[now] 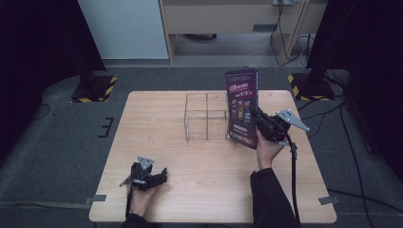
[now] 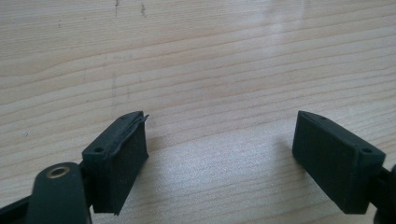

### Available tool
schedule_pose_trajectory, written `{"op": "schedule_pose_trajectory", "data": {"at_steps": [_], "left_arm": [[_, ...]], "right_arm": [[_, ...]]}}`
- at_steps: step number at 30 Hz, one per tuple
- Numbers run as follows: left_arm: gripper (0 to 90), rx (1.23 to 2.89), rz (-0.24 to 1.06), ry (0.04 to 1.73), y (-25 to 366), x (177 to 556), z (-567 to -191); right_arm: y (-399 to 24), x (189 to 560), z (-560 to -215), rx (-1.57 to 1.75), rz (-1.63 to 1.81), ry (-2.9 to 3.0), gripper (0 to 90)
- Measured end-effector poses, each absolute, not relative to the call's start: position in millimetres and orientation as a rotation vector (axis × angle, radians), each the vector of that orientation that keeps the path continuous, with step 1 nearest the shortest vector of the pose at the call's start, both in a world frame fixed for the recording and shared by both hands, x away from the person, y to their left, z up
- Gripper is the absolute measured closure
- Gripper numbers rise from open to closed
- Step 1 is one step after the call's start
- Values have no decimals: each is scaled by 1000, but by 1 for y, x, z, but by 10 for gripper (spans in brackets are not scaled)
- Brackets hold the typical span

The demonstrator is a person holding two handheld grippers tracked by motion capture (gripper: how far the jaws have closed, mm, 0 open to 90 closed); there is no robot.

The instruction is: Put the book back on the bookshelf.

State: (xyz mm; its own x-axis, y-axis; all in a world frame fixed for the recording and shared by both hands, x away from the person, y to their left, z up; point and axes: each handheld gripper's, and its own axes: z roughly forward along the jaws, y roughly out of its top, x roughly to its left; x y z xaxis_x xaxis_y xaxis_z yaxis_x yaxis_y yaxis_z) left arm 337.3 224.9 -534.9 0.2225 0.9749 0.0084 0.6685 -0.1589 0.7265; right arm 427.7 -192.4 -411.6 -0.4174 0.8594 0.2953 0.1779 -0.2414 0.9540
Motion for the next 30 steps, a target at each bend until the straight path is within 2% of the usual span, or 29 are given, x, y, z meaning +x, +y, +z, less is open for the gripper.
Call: {"op": "schedule_pose_trajectory", "data": {"at_steps": [10, 30], "left_arm": [[169, 1901, 661, 1513, 225, 337, -535], [169, 1902, 663, 1515, 224, 337, -535]], "right_arm": [[-193, 414, -432, 1225, 1724, 1484, 840], [-213, 383, -453, 1222, 1694, 1616, 843]]}}
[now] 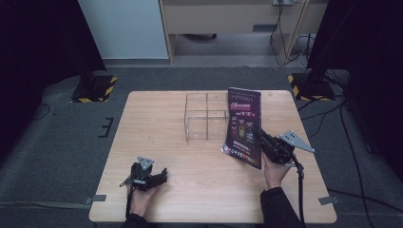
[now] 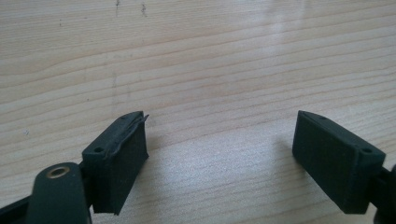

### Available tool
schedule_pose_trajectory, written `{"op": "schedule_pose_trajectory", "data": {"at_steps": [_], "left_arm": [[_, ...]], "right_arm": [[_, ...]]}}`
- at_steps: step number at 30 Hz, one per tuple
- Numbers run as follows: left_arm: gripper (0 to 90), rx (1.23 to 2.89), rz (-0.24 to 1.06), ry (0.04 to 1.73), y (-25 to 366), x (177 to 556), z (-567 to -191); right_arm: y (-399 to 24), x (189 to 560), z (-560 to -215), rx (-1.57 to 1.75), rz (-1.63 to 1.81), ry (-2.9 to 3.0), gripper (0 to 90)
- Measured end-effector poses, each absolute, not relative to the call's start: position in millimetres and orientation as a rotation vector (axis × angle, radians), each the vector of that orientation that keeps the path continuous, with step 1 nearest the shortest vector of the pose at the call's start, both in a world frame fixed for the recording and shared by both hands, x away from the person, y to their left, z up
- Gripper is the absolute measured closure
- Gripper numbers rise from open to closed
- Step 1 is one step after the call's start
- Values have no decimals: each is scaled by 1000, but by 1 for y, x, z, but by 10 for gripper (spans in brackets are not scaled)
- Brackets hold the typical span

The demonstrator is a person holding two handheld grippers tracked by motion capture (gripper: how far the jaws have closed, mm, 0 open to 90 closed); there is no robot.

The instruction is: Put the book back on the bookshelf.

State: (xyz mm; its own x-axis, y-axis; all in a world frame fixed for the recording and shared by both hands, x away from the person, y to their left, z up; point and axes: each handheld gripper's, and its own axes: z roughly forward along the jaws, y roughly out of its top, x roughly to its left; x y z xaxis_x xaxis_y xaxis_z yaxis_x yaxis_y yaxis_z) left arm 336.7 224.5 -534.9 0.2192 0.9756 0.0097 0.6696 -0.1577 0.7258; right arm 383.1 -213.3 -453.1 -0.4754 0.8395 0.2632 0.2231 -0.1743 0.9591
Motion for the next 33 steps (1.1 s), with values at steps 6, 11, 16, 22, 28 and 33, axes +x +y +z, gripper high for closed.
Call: {"op": "schedule_pose_trajectory", "data": {"at_steps": [6, 11, 16, 22, 28, 33], "left_arm": [[169, 1901, 663, 1516, 224, 337, -535], [169, 1900, 663, 1516, 224, 337, -535], [169, 1899, 662, 1516, 224, 337, -535], [169, 1900, 662, 1516, 225, 337, -535], [169, 1901, 662, 1515, 225, 337, -535], [169, 1900, 662, 1516, 224, 336, -535]], "right_arm": [[-215, 389, -446, 1241, 1761, 1584, 846], [-215, 399, -431, 1228, 1790, 1546, 846], [-216, 409, -415, 1221, 1809, 1497, 846], [-210, 422, -413, 1226, 1808, 1451, 845], [-197, 421, -430, 1216, 1791, 1411, 844], [-192, 415, -439, 1208, 1783, 1408, 842]]}}
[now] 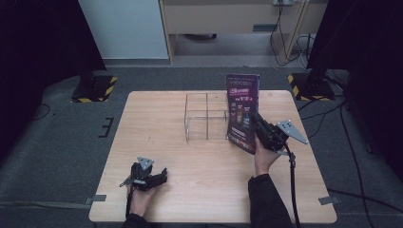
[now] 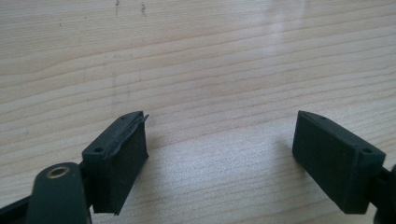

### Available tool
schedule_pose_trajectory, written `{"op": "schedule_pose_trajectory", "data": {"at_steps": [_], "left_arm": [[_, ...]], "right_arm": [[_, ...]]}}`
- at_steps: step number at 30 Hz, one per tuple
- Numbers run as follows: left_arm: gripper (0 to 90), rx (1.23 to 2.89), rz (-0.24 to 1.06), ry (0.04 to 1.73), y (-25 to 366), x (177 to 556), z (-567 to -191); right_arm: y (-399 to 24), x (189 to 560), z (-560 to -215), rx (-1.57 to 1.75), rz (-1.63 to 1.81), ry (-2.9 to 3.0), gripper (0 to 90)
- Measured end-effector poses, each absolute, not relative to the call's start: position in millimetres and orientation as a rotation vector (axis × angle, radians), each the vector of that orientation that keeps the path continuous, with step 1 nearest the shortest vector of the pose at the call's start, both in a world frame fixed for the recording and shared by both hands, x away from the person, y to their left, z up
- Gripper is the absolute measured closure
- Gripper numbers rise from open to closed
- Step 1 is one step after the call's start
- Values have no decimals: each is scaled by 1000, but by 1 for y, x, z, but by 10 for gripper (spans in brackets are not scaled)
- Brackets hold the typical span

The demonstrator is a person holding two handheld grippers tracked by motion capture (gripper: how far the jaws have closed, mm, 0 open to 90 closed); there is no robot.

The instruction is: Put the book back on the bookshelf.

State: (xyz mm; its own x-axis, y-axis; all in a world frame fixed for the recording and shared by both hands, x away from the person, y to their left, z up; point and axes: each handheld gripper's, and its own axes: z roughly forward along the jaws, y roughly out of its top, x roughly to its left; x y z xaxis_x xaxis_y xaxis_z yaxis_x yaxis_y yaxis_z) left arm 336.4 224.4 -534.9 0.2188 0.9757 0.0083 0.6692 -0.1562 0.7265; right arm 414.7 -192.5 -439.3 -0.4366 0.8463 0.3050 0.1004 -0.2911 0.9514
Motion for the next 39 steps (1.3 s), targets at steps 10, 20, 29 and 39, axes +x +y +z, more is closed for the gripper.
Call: {"op": "schedule_pose_trajectory", "data": {"at_steps": [10, 20, 29, 39], "left_arm": [[169, 1900, 663, 1516, 224, 336, -535], [169, 1901, 662, 1516, 224, 336, -535], [168, 1901, 663, 1517, 224, 336, -535], [168, 1898, 665, 1520, 224, 336, -535]], "right_arm": [[-198, 405, -450, 1184, 1712, 1479, 836], [-204, 395, -458, 1166, 1665, 1519, 802], [-216, 380, -472, 1175, 1641, 1550, 792], [-221, 365, -466, 1158, 1577, 1710, 804]]}}
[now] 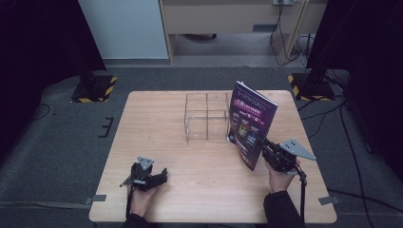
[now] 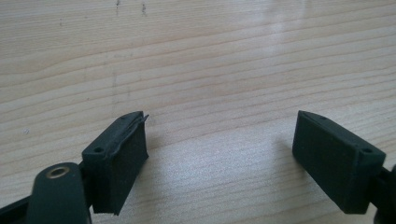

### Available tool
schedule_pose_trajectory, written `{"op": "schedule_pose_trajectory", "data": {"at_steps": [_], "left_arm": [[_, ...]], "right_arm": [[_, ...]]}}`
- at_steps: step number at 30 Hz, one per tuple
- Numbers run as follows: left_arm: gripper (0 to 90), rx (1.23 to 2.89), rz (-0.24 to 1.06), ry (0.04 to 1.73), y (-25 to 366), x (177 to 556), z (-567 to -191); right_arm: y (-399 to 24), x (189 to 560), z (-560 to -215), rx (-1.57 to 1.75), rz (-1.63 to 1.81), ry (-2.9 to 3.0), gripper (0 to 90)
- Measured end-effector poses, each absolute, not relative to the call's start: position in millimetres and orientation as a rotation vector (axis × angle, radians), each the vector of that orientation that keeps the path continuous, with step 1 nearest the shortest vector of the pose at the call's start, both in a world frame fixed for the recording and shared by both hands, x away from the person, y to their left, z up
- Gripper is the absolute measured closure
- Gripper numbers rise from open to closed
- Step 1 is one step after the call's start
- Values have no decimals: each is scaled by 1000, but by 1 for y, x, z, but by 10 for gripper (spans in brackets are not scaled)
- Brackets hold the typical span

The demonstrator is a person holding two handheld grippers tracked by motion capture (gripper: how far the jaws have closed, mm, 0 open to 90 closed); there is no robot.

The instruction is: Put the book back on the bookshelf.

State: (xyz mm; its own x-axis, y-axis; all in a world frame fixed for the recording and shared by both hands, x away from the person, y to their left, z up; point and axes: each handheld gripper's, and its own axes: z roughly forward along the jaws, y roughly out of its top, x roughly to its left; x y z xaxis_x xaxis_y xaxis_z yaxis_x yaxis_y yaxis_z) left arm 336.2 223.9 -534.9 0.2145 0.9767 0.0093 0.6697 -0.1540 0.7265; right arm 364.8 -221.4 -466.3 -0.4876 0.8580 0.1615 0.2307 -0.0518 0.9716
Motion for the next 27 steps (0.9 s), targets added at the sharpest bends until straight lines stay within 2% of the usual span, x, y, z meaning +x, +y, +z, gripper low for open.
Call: {"op": "schedule_pose_trajectory", "data": {"at_steps": [16, 20, 22, 27], "left_arm": [[168, 1899, 665, 1520, 224, 336, -535], [168, 1899, 665, 1520, 224, 336, -535], [168, 1898, 665, 1520, 224, 336, -535], [168, 1899, 665, 1520, 224, 336, -535]], "right_arm": [[-224, 335, -473, 1183, 1496, 1829, 813], [-224, 334, -474, 1175, 1513, 1850, 774], [-224, 334, -471, 1161, 1531, 1845, 727], [-216, 341, -456, 1131, 1525, 1835, 695]]}}
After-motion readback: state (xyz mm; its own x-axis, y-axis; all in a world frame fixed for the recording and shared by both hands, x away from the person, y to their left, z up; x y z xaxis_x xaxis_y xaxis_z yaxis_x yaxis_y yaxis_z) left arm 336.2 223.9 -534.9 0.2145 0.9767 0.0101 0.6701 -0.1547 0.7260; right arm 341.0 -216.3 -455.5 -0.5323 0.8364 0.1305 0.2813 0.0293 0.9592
